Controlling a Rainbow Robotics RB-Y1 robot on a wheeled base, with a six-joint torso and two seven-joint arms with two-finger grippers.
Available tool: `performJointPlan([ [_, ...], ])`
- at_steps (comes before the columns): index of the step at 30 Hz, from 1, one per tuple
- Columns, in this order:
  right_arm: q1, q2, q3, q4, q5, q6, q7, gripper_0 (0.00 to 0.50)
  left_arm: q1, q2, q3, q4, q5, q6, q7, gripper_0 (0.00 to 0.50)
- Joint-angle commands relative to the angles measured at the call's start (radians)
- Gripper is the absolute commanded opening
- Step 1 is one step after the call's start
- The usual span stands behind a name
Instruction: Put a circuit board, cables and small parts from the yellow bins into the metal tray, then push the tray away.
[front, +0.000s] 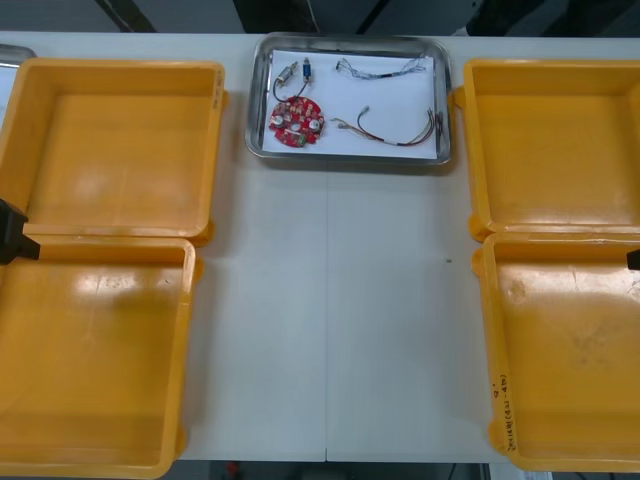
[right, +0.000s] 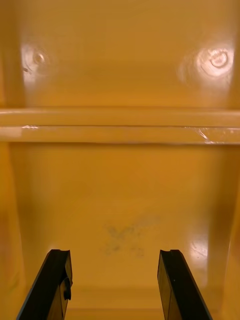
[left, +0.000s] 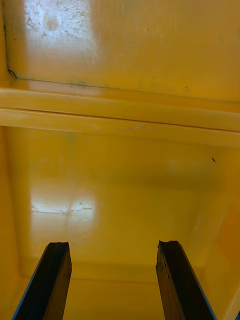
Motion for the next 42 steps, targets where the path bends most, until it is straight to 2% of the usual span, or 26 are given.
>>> performJointPlan([
  [1,0.059,-0.038,-0.051,-0.026,0.003,0.003,-0.058,0.500,0.023,-0.009,0.032,-0.025,-0.008,0.006,-0.096,0.500],
  [9,0.084,-0.038,-0.044,0.046,-0.017,0.003,-0.067,0.500,0.023,-0.009,0.032,-0.025,-0.008,0.006,-0.096,0.500],
  [42,0.078,-0.056,-0.012,0.046,-0.076,0.003,-0.061,0.500,0.023,-0.009,0.032,-0.025,-0.008,0.006,-0.096,0.500],
])
